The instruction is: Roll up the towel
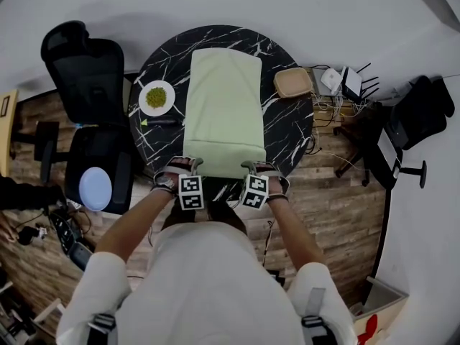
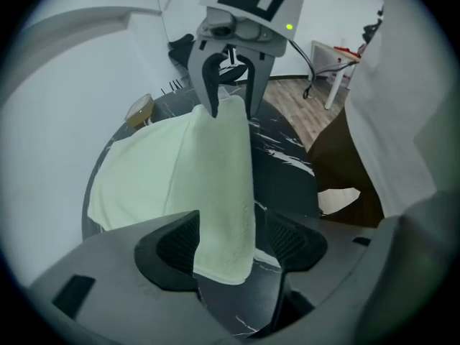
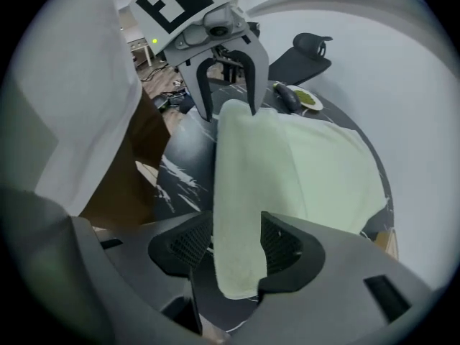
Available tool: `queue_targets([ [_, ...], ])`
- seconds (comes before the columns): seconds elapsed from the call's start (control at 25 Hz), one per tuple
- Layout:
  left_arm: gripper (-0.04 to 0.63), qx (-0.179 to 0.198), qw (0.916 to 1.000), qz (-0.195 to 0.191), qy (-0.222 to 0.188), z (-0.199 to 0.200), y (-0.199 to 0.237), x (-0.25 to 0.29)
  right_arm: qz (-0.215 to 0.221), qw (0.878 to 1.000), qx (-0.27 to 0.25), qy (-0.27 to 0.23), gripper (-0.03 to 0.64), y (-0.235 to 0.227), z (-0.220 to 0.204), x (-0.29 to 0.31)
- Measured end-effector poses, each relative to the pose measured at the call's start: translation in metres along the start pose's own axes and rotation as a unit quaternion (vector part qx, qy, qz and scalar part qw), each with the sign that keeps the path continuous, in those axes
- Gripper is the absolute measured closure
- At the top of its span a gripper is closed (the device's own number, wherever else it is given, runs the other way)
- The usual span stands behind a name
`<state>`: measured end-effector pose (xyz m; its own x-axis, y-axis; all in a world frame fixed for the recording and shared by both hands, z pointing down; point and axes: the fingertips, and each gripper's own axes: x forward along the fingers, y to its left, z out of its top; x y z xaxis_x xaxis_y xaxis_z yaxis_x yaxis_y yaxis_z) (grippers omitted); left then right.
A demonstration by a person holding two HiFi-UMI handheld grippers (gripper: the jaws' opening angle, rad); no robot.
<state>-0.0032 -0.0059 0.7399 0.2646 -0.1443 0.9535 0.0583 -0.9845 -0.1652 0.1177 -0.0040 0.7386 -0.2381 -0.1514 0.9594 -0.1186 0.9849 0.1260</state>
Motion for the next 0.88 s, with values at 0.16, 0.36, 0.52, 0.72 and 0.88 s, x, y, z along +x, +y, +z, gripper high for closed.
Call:
queue_targets([
  [0.16, 0.328, -0.005, 0.9995, -0.024, 0.02, -0.001, -0.016, 0.013, 0.022, 0.999, -0.021, 0.012, 0.423, 0.021, -0.001, 0.01],
  [0.36, 0.386, 0.001, 0.9986, -0.029, 0.045, -0.008, -0.018, 0.025, 0.014, 0.998, -0.037, 0.046, 0.497, 0.023, -0.006, 0.027],
  [0.52, 0.533, -0.001, 0.9982, -0.01, 0.059, -0.012, -0.011, 0.031, 0.008, 0.997, -0.037, 0.067, 0.538, 0.021, -0.013, 0.034],
  [0.72, 0.578, -0.003, 0.9975, -0.012, 0.07, -0.014, -0.01, 0.032, -0.003, 0.997, -0.029, 0.066, 0.607, 0.017, -0.012, 0.033],
  [0.88, 0.581, -0.004, 0.9972, -0.019, 0.073, -0.015, -0.013, 0.029, 0.011, 0.998, -0.023, 0.064, 0.611, 0.019, -0.011, 0.031],
])
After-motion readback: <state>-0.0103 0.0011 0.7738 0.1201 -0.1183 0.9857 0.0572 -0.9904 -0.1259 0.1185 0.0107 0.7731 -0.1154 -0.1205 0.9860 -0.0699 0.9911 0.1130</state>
